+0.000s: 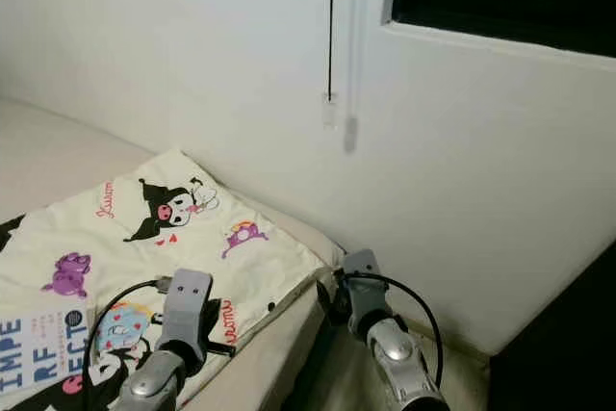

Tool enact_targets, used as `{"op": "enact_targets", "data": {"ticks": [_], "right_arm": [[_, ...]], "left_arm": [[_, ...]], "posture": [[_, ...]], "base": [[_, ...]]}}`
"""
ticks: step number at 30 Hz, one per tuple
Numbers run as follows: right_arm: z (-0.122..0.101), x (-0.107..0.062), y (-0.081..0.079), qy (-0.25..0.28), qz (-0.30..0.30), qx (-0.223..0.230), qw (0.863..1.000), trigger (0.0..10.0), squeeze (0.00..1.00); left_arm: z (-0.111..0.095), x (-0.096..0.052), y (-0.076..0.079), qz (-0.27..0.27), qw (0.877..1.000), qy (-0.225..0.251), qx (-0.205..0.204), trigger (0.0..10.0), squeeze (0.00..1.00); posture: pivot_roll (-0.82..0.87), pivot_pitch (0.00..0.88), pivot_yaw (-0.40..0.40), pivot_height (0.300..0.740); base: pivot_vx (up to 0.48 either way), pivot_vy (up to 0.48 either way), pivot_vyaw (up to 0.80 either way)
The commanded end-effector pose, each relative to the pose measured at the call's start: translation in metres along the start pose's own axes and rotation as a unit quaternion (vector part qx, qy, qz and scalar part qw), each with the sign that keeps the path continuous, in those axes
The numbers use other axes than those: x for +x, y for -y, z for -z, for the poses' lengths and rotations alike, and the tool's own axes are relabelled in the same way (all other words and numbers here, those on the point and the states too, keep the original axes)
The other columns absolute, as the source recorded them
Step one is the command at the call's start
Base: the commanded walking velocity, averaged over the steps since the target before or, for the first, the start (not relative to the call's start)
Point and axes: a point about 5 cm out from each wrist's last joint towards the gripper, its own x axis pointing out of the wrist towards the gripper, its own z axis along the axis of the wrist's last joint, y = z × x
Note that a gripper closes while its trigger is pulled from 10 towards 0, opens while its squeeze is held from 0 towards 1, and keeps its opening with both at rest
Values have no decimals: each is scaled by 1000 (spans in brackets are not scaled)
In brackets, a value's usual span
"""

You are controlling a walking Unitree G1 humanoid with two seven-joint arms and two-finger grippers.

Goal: Clean up the room

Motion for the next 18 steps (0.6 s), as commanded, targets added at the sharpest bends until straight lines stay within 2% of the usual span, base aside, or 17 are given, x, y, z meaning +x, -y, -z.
{"op": "enact_targets", "data": {"ticks": [1, 4, 12, 14, 18], "right_arm": [[5, -2, -1, -10, 2, 11, 1000, 10000, 0], [5, -2, -1, -10, 2, 12, 1000, 10000, 0], [5, -2, -2, -10, 2, 14, 1000, 10000, 0], [5, -2, -2, -11, 2, 15, 1000, 10000, 0], [6, -2, -2, -11, 2, 15, 1000, 10000, 0]], "left_arm": [[7, -2, -1, -1, 1000, -18, 8, 10000, 0], [7, -2, -1, -1, 1000, -19, 8, 10000, 0], [6, -3, 0, 1, 1000, -24, 5, 10000, 0], [7, -3, -1, -6, 999, -31, -16, 10000, 0], [7, -2, -3, -8, 999, -28, -14, 10000, 0]], "posture": [[-10, 118, 2, 740], [-10, 118, 2, 740], [-8, 131, 2, 740], [-8, 131, 2, 740], [-8, 133, 1, 740]], "base": [[0, 0, 0], [0, 0, 0], [0, -442, 0], [0, 0, 0], [0, 0, 0]]}}
